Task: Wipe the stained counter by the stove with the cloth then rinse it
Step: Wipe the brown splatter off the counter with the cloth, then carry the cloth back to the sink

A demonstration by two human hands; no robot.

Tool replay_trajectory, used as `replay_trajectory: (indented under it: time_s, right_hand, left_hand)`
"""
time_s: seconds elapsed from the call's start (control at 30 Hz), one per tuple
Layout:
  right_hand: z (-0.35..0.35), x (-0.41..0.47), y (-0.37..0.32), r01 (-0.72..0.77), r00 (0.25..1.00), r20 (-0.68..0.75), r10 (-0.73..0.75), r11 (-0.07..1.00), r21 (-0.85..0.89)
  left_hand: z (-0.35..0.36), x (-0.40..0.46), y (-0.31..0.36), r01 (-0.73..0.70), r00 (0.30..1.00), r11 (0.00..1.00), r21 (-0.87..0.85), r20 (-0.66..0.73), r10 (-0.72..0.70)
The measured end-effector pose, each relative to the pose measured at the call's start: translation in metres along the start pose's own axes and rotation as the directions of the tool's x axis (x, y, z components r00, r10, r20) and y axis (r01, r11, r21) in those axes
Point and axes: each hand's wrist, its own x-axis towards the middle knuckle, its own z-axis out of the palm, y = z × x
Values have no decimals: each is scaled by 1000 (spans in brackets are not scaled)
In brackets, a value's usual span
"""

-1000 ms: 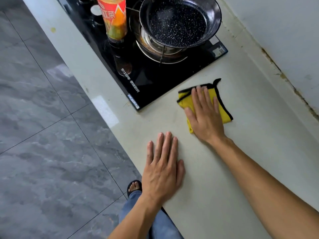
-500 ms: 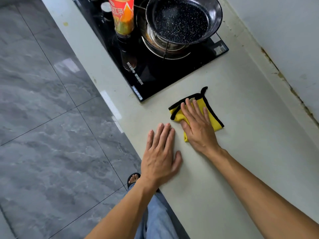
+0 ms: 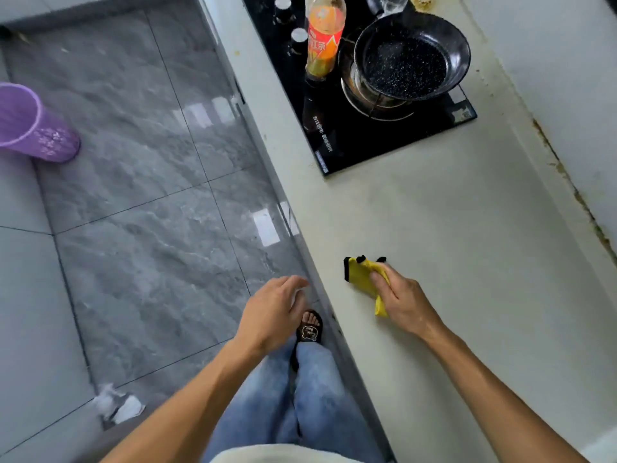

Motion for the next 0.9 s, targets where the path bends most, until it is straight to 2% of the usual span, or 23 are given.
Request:
replay_trajectory:
  time_s: [0.1, 0.23, 0.37, 0.47, 0.63, 0.8, 0.9]
  right_hand:
    - [12, -27, 5, -97, 993, 74, 96, 995, 15]
    - [30, -53, 7, -188, 974, 133, 185, 982, 10]
    - [43, -56, 1, -215, 957, 193, 216, 976, -27]
    - [53, -41, -15, -201, 945, 254, 207, 978, -49]
    - [77, -1, -50, -128, 940, 299, 162, 983, -132]
    - [102, 40, -103, -37, 945, 315, 87, 987, -159]
    - [114, 64, -132, -10, 949, 310, 64, 985, -171]
  left_hand:
    - [-11, -33, -22, 191, 977, 981, -24, 103, -187]
    - [-21, -78, -54, 405, 906, 912, -65, 162, -391]
    - [-17, -123, -89, 607, 793, 780, -153, 170, -585]
    - [-7, -158, -117, 728, 683, 637, -253, 186, -707]
    - [15, -216, -140, 803, 512, 366, -471, 232, -827]
    - [21, -250, -155, 838, 362, 106, -536, 399, -843]
    - [13, -253, -172, 840, 328, 53, -540, 427, -842]
